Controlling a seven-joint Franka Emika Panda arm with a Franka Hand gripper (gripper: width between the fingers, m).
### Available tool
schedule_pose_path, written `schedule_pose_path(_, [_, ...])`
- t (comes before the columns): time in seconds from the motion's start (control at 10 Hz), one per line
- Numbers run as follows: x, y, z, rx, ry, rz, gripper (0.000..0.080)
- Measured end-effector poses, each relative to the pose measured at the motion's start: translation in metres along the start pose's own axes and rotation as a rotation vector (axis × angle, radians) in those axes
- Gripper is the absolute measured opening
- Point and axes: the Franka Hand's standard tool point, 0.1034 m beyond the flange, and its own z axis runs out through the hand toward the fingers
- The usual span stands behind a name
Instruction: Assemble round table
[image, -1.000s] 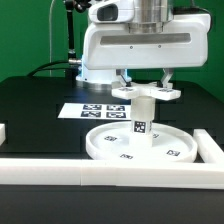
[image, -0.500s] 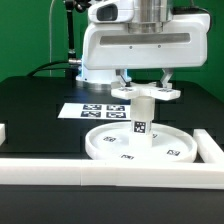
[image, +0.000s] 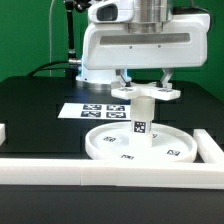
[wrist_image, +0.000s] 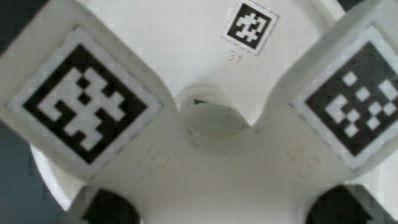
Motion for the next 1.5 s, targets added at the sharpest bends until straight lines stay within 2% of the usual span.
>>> schedule_pose_path(0.4, [0.0005,0.0017,-0.0001,0.001,0.002,0.078,0.0452])
schedule_pose_path(0.7, [0.0018,0.0009,0.0005,0.028,0.012,0.44,0.0452])
schedule_pose_path(0.9, [0.0033,-0.0011,0.0012,0.079,0.011,0.752,0.0452])
schedule_pose_path(1.0, [0.0051,-0.0025,0.0009,0.089,0.02,0.827,0.0452])
schedule_pose_path(1.5, [0.0057,-0.0038,0.001,0.105,0.005,1.125,0.0452])
